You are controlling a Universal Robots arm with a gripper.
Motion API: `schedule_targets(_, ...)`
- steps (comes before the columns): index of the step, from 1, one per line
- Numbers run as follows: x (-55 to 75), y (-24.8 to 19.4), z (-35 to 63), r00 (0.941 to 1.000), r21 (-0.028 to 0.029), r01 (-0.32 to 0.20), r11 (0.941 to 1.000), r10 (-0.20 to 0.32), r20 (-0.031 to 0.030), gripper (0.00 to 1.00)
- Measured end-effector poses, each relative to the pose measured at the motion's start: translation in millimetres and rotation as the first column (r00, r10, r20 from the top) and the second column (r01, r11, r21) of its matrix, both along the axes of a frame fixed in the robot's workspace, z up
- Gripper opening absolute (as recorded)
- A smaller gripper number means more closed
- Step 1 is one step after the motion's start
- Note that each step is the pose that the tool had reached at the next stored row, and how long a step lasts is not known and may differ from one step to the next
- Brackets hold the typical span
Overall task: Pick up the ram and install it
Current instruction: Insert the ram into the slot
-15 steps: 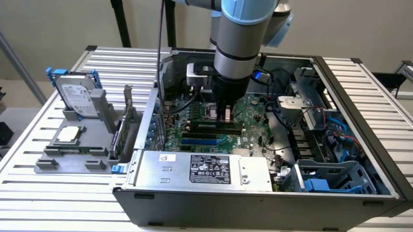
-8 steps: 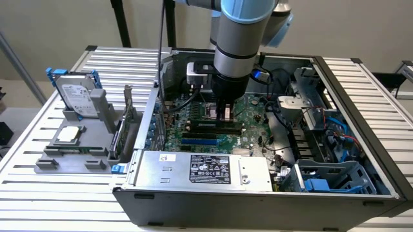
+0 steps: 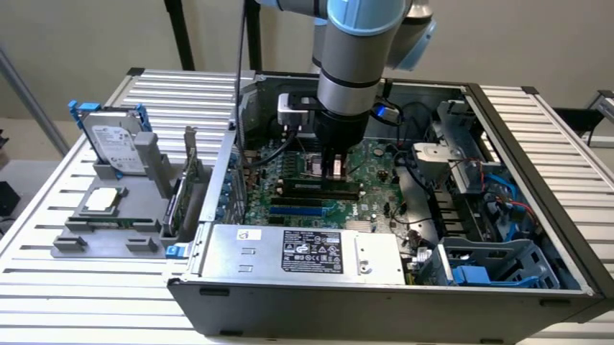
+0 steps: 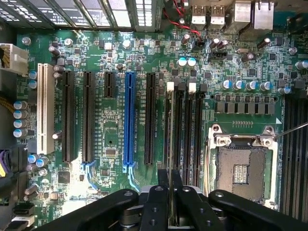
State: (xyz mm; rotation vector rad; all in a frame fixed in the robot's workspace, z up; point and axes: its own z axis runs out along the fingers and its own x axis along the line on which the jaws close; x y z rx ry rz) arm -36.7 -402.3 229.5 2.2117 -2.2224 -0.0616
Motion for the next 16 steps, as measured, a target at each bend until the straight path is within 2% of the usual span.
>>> schedule_targets(3, 0.0, 0.4, -0.8, 1.0000, -0.0020, 0.003, 1.0000, -0.003, 0.0013, 0.13)
schedule_targets(7, 0.0, 0.5, -1.6, 1.0000, -0.0053, 0.006, 1.0000, -0.006, 0.0062, 0.13)
schedule_targets(12, -0.2, 0.6, -2.2, 0.9999, -0.0065, 0.006, 1.0000, -0.006, 0.0144, 0.13)
schedule_targets(16, -1.4, 0.9, -2.6, 0.9998, -0.0069, 0.006, 1.0000, -0.006, 0.0169, 0.13)
